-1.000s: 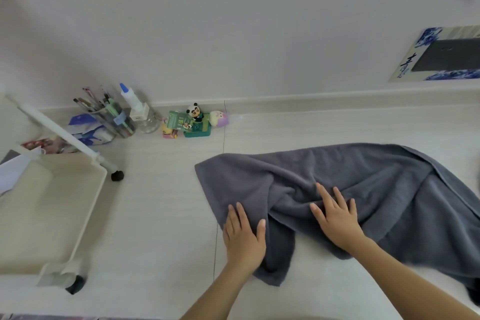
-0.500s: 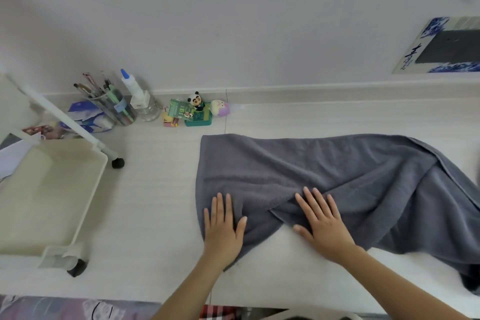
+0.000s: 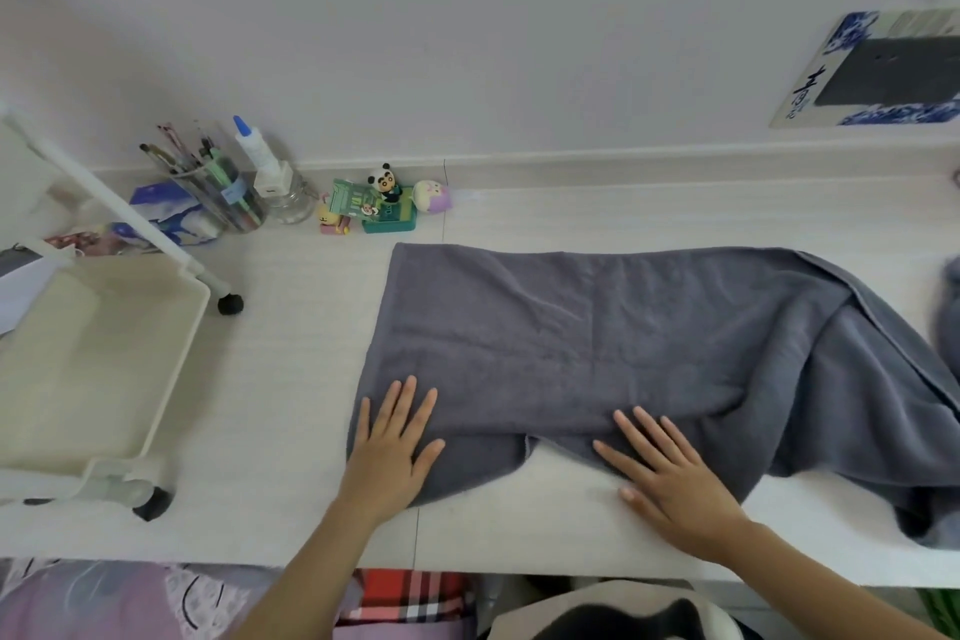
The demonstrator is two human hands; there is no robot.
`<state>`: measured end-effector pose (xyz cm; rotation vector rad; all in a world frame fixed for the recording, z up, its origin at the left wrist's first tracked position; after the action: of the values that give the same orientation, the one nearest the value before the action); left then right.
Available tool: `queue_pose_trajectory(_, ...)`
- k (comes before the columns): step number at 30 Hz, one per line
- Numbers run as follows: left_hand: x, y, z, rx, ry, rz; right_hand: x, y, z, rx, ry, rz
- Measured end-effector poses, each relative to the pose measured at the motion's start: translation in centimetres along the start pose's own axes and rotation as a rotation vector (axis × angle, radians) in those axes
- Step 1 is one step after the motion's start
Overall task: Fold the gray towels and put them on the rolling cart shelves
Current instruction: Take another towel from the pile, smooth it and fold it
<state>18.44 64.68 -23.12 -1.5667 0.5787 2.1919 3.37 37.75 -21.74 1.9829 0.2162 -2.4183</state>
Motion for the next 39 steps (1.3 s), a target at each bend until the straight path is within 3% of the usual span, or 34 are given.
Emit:
queue_pose_trajectory(4,-1.8,-1.4,-0.5,-0.029,-0.011,-0.001,-4.5,-0.1,0.0,0.003,0.236,-0.189)
queue_pose_trajectory(7,-3.8,0.5,-1.1,-0.061,0.047,0.087,-6.8,-1.2,-1.2,0.026,0.312,-0.291)
queue_pose_trajectory(10,-2.4,2.1,-0.9,-0.065,-0.004,0.137,-5.5,-1.9,-2.5,0.072,0.256,-0.285)
queue_pose_trajectory(14,-0.6,0.3,-0.3,-0.094,-0.039,0.033,-3.3,-1.5,-3.9,0.220,0.073,-0.198)
queue_pose_trajectory(17,-0.7,-2.4,0.1,-0.132,-0.071,0.007,-1.8,-2.9,-5.5,0.107,-0.074,-0.161)
queue_pose_trajectory(20,-1.8,-4.8,0.0,-0.235,-0.109,0.010,-2.4,-2.9,-7.4,0.128,-0.026,-0.114)
queue_pose_trajectory(23,-2.5,-3.4,0.1,-0.233,-0.039,0.133,-1.4,-3.1,-8.4,0.200,-0.099,-0.109)
queue_pose_trajectory(34,-0.2,-9.8,3.5,-0.472,-0.091,0.154,-1.6,-9.4,-15.5,-0.050,-0.261,-0.044)
queue_pose_trajectory(39,-2.5,-5.5,1.9,-0.375,0.016,0.233,-3.7,-8.1,-13.8,-0.012,-0.091,-0.072)
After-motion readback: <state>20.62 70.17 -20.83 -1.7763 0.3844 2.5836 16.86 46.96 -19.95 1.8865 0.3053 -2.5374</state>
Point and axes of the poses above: each hand's wrist, its own z-axis away from the middle knuckle, its own x-axis out of the palm, y = z × x, the point moved 10 cm from there along -z, towards the middle knuckle, and after that the axes turned 1 degree about -z, right-handed, at the moved point
